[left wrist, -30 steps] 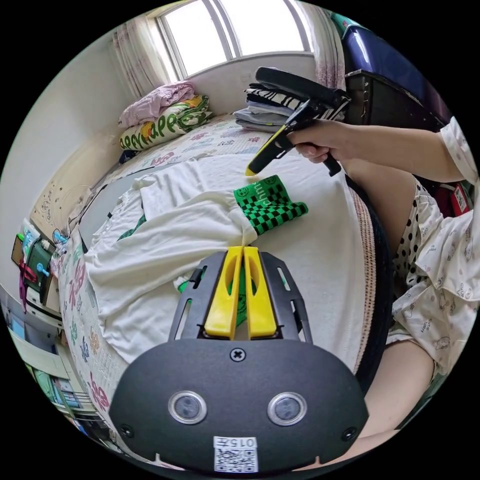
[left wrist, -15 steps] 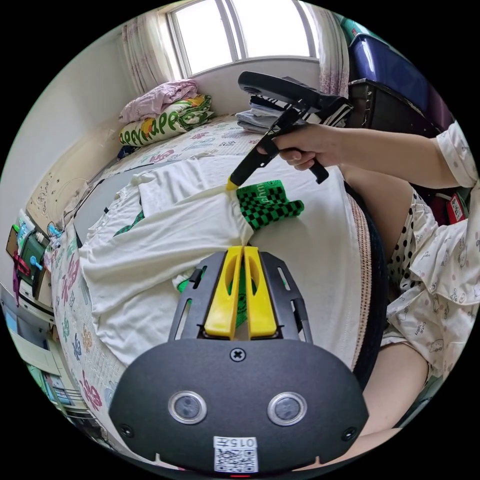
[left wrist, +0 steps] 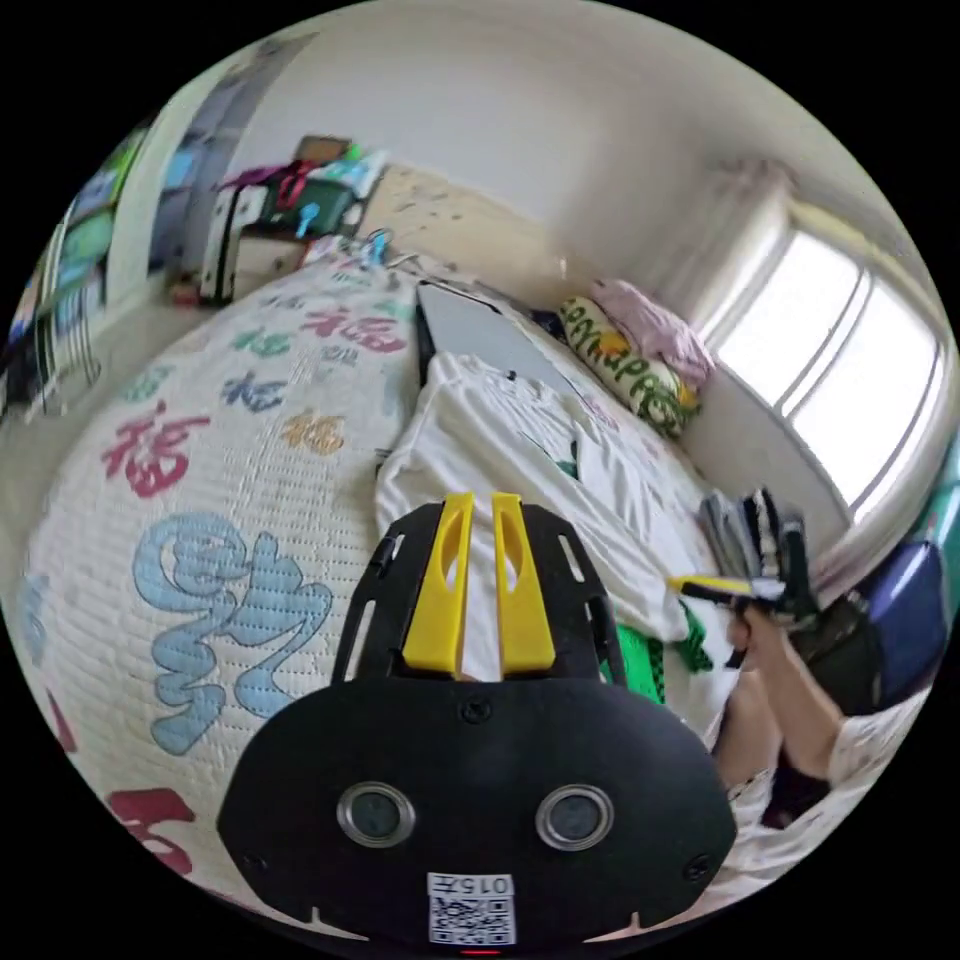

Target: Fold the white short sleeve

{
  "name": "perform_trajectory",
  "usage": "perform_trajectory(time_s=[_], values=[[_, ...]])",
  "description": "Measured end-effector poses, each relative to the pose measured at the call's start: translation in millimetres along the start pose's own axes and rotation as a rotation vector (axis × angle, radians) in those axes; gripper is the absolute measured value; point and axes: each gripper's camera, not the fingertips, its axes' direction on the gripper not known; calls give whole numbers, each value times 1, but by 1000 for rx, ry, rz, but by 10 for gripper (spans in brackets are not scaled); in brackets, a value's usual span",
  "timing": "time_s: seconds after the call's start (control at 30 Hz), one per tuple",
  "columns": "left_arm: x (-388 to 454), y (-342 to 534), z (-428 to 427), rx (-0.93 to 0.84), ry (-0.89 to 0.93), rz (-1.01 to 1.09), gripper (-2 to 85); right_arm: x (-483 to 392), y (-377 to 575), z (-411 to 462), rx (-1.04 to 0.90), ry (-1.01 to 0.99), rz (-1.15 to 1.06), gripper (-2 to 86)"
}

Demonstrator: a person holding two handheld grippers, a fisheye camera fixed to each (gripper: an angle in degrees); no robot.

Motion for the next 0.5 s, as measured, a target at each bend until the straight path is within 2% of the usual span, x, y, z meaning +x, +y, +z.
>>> perform_trajectory(time_s=[0.17, 0.27, 0.37, 0.5], values=[[16, -78, 51, -34, 137, -259, 76, -5, 0, -16, 10, -23, -7, -2], [36, -117, 80, -75, 55, -386, 95, -7, -1, -29, 6, -44, -16, -2], [69, -141, 89, -47, 52, -402, 43, -12, -3, -41, 2, -52, -37, -2], [119, -154, 77, -32, -68, -339, 0, -17, -6, -58, 2, -74, -46, -1]])
